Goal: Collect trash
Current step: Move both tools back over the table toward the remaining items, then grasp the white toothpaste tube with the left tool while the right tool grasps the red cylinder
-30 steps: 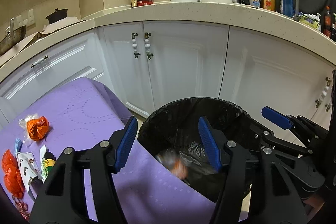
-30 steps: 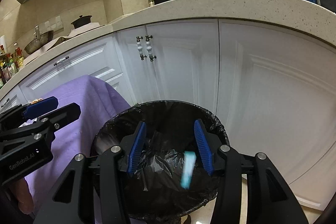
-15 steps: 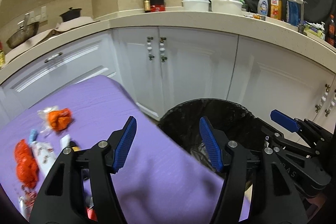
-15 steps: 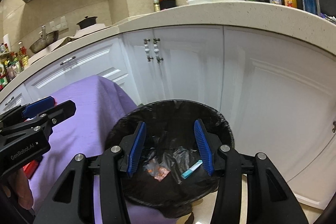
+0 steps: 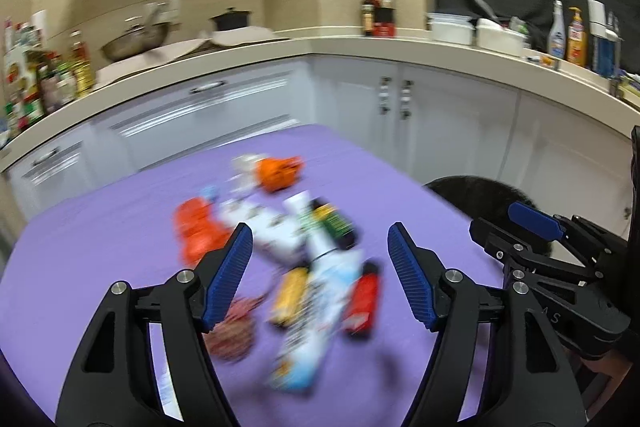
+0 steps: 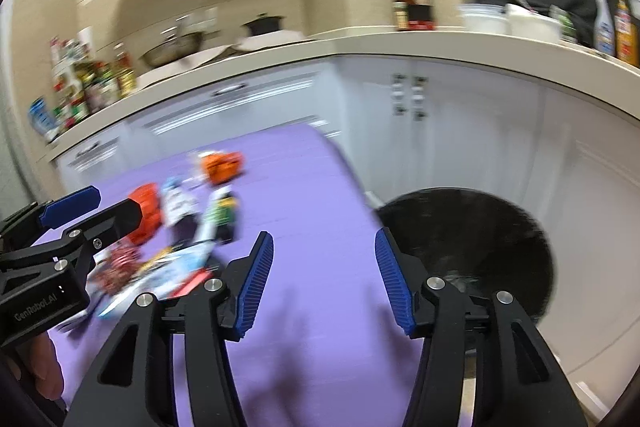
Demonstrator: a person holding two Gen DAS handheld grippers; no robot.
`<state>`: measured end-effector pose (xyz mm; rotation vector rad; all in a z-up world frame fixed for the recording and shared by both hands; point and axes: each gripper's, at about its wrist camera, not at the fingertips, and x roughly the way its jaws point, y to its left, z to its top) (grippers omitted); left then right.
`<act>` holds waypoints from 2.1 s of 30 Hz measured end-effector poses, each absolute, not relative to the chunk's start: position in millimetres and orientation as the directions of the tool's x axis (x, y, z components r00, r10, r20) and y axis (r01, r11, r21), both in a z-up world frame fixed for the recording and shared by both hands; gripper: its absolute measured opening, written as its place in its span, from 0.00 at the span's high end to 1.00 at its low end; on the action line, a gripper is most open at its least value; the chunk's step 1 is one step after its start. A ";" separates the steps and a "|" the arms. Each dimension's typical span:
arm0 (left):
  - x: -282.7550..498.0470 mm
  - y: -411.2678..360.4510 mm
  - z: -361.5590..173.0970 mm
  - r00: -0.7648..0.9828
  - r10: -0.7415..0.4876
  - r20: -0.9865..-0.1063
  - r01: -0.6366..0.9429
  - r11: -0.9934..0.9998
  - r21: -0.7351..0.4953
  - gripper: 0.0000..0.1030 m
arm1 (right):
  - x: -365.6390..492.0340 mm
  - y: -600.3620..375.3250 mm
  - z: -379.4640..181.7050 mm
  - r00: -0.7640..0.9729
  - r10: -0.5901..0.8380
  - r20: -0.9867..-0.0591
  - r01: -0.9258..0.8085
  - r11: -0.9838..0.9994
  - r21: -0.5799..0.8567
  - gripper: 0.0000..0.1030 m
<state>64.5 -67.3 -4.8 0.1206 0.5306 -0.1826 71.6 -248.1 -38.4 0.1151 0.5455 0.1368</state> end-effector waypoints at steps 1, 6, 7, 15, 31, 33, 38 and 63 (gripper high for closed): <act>59.9 -58.9 -5.1 0.849 -0.128 -0.512 0.189 0.980 0.069 0.33 | 70.4 -236.8 -39.6 0.839 0.179 -0.514 -0.122 0.982 0.142 0.48; 36.9 -10.0 -7.3 0.857 -0.044 -0.514 0.103 0.991 0.085 0.32 | 65.3 -196.0 -48.1 0.806 0.230 -0.545 -0.197 0.973 0.118 0.48; 33.8 -3.3 -8.2 0.858 -0.031 -0.513 0.089 0.992 0.089 0.32 | 64.4 -188.8 -50.6 0.799 0.234 -0.554 -0.206 0.972 0.113 0.48; 17.9 39.1 -20.8 0.842 0.015 -0.539 0.020 0.998 0.058 0.29 | 70.0 -159.6 -61.9 0.776 0.210 -0.595 -0.215 0.975 0.063 0.46; 18.8 35.9 -46.9 0.804 -0.021 -0.595 0.041 0.999 0.021 0.29 | 77.5 -184.8 -69.0 0.778 0.122 -0.616 -0.133 0.991 0.029 0.46; 19.6 35.1 -50.4 0.797 -0.022 -0.603 0.041 0.999 0.019 0.29 | 80.8 -184.2 -69.6 0.774 0.133 -0.619 -0.141 0.989 0.036 0.46; 21.7 37.4 -57.4 0.780 -0.023 -0.625 0.035 0.999 0.007 0.29 | 88.3 -182.4 -74.2 0.754 0.170 -0.634 -0.168 0.984 0.065 0.59; 0.7 48.8 -52.1 0.804 -0.030 -0.594 0.035 0.999 -0.004 0.74 | 73.8 -193.4 -67.2 0.774 0.203 -0.600 -0.183 0.979 0.095 0.75</act>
